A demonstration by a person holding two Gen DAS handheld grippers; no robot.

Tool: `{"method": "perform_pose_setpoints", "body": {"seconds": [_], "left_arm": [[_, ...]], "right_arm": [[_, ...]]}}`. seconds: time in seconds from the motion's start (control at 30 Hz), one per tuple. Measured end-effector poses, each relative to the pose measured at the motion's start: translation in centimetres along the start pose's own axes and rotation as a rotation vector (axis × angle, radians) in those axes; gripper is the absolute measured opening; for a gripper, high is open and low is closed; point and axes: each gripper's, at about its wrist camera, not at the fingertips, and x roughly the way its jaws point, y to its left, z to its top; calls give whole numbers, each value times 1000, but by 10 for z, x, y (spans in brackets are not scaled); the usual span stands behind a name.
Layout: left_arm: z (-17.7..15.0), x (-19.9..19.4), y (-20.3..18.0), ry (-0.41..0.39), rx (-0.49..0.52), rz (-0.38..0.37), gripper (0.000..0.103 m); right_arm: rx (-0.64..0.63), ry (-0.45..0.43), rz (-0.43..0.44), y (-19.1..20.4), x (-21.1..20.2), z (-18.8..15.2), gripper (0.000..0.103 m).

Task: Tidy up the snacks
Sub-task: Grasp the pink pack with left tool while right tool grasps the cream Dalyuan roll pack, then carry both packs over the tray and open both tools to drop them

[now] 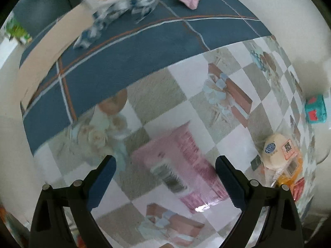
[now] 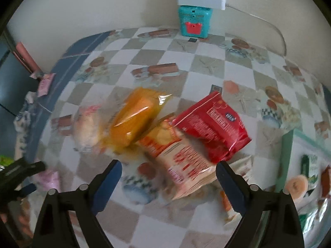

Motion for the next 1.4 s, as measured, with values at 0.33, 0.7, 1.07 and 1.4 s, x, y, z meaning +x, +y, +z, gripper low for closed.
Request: {"method": "perform_pose_setpoints", "body": {"seconds": [0.33, 0.7, 1.07, 1.4], "left_arm": [[-14, 6, -4, 24, -20, -21, 97], [-35, 13, -42, 16, 98, -5, 46], [-63, -21, -96, -91, 235, -54, 44], [-118, -71, -174, -175, 469, -105, 44]], "right_arm": [[-57, 37, 30, 6, 25, 0, 70], [-9, 72, 22, -8, 17, -15, 41], [74, -8, 46, -25, -49, -38, 41], [159, -98, 40, -59, -105, -67, 41]]}}
